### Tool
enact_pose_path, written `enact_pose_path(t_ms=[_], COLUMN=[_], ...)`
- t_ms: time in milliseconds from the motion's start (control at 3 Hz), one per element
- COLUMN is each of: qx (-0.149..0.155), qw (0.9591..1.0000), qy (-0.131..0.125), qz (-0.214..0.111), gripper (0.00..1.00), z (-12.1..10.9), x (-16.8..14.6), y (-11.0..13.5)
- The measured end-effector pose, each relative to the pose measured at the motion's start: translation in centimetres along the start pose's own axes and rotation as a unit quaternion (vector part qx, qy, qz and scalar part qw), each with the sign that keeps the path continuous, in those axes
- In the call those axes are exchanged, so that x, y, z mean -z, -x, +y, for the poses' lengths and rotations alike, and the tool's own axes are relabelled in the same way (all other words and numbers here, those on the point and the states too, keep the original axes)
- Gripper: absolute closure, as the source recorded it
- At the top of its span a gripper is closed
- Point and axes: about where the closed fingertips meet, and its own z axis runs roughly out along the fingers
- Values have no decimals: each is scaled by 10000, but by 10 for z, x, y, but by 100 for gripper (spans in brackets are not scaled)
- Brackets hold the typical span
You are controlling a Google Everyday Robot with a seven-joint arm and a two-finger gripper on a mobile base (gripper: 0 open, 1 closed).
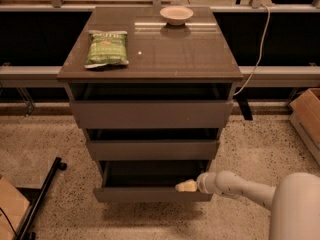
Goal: Open bottom drawer
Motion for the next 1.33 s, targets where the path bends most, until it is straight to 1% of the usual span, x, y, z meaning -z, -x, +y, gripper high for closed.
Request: enact_pose_path(t_ms=[333,667,1000,1333], qx=[-171,-272,-255,-258], qw=[9987,9956,9930,9928], qy=[138,245,320,328], qz=[471,862,1112,1125], gripper=[0,0,0,0], z=[-1,5,19,20], x=[-23,-28,-25,-25], y=[-20,-42,-55,-56])
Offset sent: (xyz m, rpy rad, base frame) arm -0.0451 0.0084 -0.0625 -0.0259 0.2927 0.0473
